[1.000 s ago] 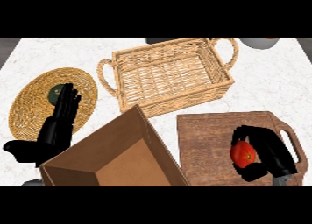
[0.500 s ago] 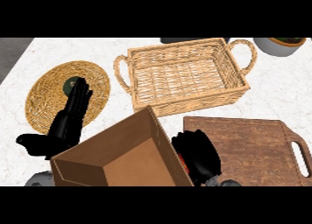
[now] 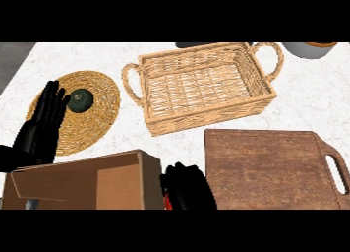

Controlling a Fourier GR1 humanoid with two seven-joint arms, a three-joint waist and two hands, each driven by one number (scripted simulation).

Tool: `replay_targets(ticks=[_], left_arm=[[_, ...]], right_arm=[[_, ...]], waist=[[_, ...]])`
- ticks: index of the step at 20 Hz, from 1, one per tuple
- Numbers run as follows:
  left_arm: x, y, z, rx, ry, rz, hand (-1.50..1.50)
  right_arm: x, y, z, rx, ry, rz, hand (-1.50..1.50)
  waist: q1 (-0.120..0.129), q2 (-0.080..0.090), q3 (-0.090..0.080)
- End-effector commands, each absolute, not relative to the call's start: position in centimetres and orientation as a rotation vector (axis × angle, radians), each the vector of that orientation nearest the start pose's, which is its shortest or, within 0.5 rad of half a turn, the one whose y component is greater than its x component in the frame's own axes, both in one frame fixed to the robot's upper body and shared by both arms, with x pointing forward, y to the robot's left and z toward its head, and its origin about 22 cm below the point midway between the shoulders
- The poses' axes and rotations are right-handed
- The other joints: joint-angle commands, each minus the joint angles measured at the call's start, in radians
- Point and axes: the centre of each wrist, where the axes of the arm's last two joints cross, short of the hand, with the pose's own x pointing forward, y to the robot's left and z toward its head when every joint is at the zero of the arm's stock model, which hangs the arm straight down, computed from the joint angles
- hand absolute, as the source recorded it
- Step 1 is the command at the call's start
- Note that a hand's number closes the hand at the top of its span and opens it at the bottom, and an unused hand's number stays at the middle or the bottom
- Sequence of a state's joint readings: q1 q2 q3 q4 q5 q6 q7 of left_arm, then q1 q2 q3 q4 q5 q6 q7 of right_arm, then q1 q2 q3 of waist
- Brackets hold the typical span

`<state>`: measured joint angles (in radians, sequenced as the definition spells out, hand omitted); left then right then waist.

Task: Pick the tomato from the cutting board and place it in the basket

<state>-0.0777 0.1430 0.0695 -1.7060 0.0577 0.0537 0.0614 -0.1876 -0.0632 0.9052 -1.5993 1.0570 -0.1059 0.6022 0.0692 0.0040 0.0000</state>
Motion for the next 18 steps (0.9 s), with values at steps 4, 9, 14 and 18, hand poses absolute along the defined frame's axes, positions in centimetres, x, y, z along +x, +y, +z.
replay_targets(ticks=[4, 9, 14, 18], left_arm=[[25.0, 25.4, 4.6, 0.060, -1.661, 0.019, 0.00], [25.2, 25.6, 5.6, 0.067, -1.654, 0.028, 0.00], [25.5, 25.9, 5.9, 0.082, -1.660, 0.039, 0.00], [24.8, 24.3, 5.6, 0.081, -1.675, 0.054, 0.00]], right_arm=[[14.4, -0.9, 9.4, -0.411, -1.830, 0.930, 1.50], [13.8, -0.6, 11.8, -0.407, -1.821, 0.892, 1.50], [14.6, -0.3, 12.8, -0.496, -1.749, 0.818, 1.50], [15.8, 0.0, 14.8, -0.628, -1.722, 0.853, 1.50]], waist=[[-0.027, -0.005, 0.000], [-0.044, -0.008, -0.001], [-0.056, -0.007, -0.001], [-0.059, -0.009, -0.001]])
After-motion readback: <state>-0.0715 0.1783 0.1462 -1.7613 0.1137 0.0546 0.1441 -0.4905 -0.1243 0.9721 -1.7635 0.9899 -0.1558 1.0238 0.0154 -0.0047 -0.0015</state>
